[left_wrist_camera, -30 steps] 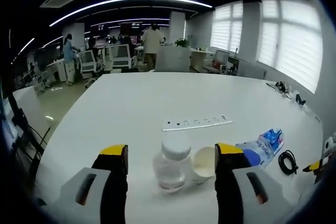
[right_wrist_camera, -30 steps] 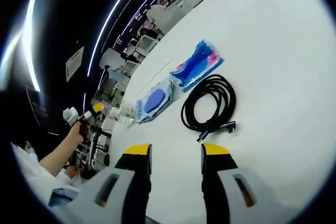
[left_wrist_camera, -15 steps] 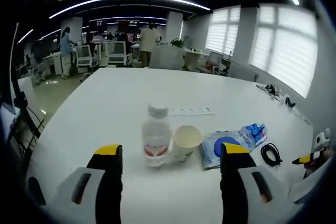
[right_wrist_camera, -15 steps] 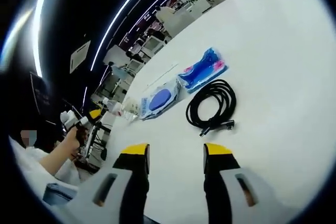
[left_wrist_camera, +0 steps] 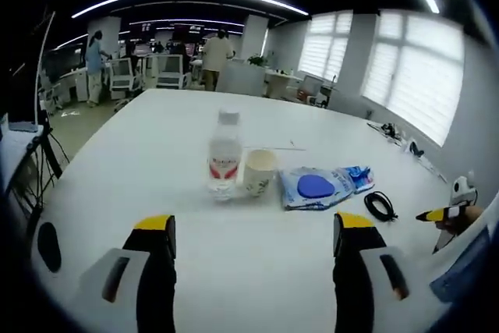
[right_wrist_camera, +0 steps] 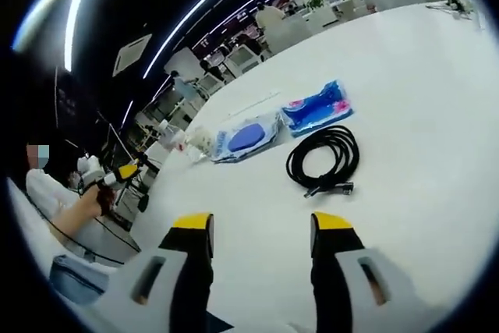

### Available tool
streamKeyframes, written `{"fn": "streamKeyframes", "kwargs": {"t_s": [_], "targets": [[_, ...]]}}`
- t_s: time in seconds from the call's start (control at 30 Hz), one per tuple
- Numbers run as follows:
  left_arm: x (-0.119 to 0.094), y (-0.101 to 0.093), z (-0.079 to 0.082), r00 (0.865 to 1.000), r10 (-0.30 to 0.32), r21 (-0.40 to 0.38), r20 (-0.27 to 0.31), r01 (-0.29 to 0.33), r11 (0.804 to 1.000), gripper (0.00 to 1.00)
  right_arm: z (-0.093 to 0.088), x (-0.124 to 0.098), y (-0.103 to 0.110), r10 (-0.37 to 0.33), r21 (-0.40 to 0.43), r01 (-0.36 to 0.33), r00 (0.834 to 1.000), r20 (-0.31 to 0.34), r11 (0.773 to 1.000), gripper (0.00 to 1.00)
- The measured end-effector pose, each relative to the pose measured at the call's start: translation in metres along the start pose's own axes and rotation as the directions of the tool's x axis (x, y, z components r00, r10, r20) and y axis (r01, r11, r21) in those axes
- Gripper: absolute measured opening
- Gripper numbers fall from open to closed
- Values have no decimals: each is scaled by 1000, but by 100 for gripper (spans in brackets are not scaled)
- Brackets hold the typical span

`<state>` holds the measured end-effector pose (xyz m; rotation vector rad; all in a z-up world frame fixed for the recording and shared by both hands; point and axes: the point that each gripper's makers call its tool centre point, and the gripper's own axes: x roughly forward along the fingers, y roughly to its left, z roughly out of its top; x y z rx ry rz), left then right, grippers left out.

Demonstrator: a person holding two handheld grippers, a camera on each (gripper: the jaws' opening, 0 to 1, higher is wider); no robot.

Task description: Arrange the tabletop items into an orderly group along one side of the table until the central work area is clear of visible clutter.

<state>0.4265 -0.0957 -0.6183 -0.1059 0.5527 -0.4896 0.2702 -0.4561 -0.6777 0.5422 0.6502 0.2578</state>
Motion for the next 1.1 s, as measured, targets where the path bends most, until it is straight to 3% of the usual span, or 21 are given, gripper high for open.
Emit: {"fn": "streamKeyframes", "kwargs": {"t_s": [0.2, 0.47, 1.1], "targets": [[-24, 6, -17, 999, 21, 20, -26, -20, 1000, 87, -16, -9, 3, -19, -72, 16, 999, -38, 997, 56], [-48, 15, -31, 998, 48, 16, -33, -47, 999, 89, -21, -28, 3, -56, -116, 54, 998, -18, 992, 63], [-62, 3, -46, 998, -11, 12, -61, 12, 1000, 89, -24, -31, 2, -82, -84, 83, 997, 6, 993, 62]]}}
